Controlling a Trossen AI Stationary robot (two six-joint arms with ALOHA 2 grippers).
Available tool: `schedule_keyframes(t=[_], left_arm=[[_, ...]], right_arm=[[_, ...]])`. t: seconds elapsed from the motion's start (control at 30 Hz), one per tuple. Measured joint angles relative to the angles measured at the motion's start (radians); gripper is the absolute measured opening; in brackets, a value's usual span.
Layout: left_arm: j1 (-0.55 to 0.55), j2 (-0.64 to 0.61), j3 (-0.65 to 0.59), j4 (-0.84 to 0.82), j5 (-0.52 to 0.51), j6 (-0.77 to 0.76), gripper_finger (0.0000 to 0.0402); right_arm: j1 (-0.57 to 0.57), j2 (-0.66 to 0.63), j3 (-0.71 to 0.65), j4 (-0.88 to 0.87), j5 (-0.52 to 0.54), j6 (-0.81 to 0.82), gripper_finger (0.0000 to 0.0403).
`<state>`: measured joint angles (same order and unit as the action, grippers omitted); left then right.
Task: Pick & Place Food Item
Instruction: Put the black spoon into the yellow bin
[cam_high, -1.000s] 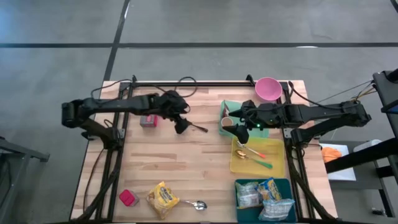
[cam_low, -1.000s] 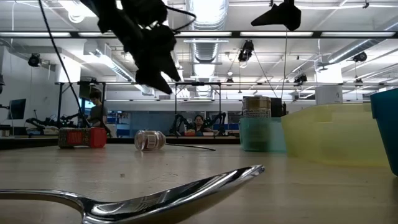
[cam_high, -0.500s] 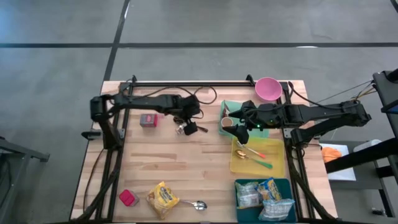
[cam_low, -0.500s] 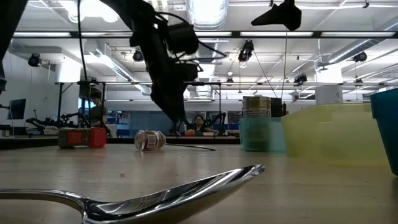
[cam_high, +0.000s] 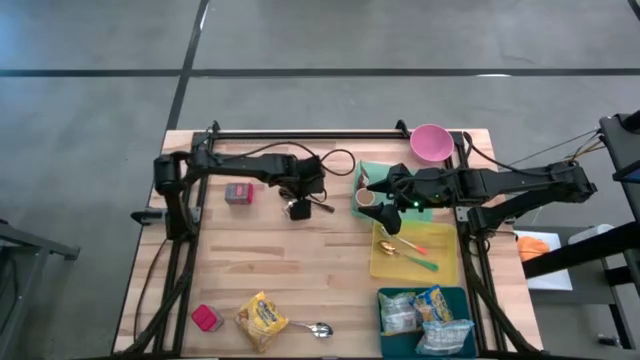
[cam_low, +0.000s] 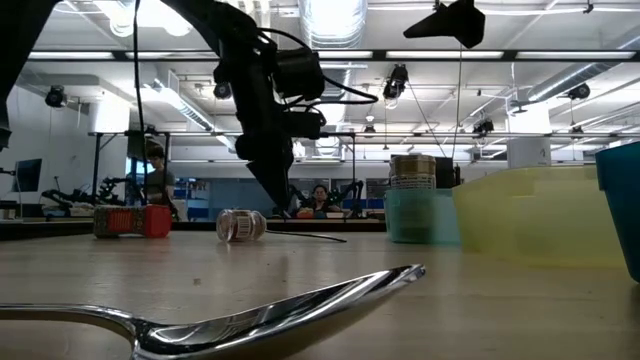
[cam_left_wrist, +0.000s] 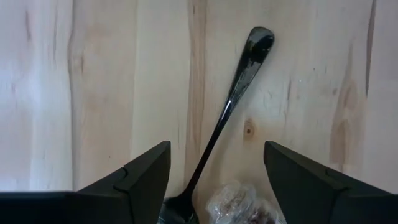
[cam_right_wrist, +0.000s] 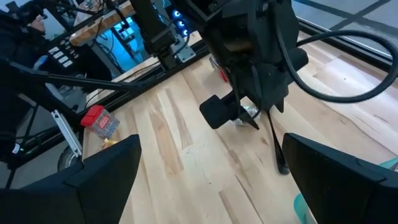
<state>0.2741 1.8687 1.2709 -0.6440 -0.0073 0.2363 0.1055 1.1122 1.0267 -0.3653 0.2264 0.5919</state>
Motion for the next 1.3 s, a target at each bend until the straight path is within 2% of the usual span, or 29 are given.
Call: schedule_keyframes(t=[0.37,0.63,0.8,1.03,1.13,1.3], left_arm=[[-0.002,0.113,0.001,-0.002,-0.007,-0.025,0.026],[-0.001,0.15,0.003,0.002,0.047,0.002,0.0247],[-0.002,0.151,0.002,0.007,0.061,0.003,0.018],[-0.004,0.152,0.002,0.006,0.072,-0.037,0.0025],[-0.004,0.152,0.002,0.008,0.064,-0.085,0.0013],[-0.005,0.132,0.0,0.01,0.05,-0.08,0.001]], right_arm=[[0.005,0.0,0.0,0.005,0.0,-0.001,0.0383],[0.019,0.0,0.0,0.006,0.001,0.003,0.0383],[0.028,0.0,0.0,0.006,0.001,0.003,0.0383],[0.028,0.0,0.0,0.006,0.001,0.003,0.0383],[0.028,0.0,0.0,0.006,0.001,0.003,0.0383],[0.028,0.0,0.0,0.006,0.001,0.003,0.0383]])
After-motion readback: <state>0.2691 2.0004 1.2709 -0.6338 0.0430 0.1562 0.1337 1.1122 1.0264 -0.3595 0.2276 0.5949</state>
